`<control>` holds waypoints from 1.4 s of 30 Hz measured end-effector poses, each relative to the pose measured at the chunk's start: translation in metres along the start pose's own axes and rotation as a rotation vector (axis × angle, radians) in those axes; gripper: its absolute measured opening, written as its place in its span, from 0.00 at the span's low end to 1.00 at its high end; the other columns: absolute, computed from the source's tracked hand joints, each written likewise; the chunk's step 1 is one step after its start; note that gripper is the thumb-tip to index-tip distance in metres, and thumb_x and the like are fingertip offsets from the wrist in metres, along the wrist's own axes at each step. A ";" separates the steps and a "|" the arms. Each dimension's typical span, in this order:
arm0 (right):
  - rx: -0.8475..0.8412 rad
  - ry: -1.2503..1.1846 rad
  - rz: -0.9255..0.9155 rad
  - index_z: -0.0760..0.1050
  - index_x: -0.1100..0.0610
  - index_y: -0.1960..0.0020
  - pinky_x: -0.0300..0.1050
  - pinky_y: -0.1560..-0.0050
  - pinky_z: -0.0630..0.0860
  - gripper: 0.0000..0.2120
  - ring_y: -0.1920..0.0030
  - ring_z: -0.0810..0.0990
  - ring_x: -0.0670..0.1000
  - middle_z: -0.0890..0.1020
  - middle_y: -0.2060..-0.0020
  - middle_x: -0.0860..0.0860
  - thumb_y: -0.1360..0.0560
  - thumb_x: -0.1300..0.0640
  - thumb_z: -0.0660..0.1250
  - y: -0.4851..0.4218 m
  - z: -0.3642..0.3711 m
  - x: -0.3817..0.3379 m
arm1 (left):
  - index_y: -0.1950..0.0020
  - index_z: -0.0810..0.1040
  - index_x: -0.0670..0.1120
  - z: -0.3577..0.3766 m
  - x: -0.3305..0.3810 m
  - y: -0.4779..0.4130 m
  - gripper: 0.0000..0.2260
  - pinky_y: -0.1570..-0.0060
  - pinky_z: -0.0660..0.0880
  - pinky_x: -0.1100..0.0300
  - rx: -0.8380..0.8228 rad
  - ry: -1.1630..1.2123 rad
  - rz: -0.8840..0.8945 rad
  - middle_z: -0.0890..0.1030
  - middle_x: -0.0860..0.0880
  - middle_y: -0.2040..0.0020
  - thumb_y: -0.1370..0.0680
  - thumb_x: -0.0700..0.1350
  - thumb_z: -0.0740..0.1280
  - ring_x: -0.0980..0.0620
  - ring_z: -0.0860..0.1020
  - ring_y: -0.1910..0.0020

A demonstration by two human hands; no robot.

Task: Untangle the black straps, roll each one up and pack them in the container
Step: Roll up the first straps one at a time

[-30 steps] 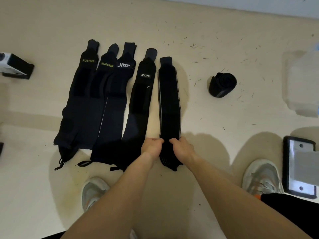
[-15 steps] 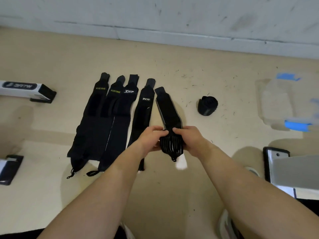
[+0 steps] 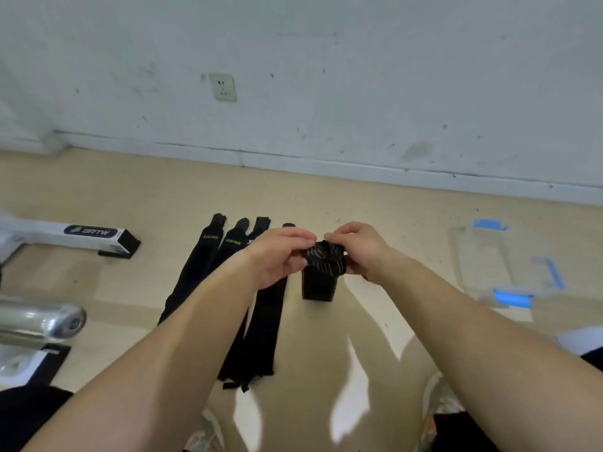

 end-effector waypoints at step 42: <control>0.115 0.394 -0.813 0.78 0.44 0.58 0.32 0.61 0.70 0.08 0.62 0.80 0.44 0.81 0.55 0.44 0.21 0.53 0.70 0.059 -0.026 -0.099 | 0.37 0.76 0.48 0.032 0.062 0.036 0.13 0.48 0.80 0.45 0.265 -0.091 0.565 0.87 0.46 0.50 0.20 0.37 0.70 0.44 0.85 0.52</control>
Point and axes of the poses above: each hand's wrist, its own y-axis away from the middle knuckle, its own z-axis out of the palm, x = y × z, the point moved 1 cm from there along -y, towards the middle knuckle
